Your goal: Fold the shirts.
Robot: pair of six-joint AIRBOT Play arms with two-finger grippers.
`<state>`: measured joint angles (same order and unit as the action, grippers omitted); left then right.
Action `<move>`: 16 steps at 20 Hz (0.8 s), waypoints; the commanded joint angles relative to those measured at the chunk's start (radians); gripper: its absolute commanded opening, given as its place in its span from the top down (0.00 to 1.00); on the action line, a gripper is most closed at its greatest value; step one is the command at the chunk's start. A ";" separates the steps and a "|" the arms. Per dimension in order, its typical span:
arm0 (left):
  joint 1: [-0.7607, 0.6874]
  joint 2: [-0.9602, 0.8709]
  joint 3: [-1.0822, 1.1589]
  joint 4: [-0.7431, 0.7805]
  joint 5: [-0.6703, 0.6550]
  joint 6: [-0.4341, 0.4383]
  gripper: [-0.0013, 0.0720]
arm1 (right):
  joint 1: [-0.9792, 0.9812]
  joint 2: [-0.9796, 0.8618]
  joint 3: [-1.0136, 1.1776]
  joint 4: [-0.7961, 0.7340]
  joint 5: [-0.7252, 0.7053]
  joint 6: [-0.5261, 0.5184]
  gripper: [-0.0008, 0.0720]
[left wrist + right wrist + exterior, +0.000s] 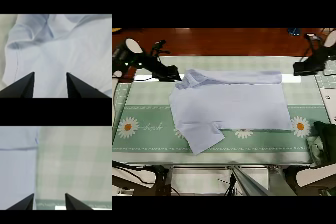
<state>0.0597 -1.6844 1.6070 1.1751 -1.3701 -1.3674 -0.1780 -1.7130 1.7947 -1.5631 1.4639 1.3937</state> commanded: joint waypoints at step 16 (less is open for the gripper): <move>0.239 0.364 -0.927 -0.186 0.153 0.179 0.24 | -0.406 0.295 -0.555 0.450 0.049 -0.199 0.32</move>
<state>0.2977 -1.3193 0.7204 1.0061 -1.2716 -1.2026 -0.5739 -1.4250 1.2728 -1.1595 1.5269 1.2209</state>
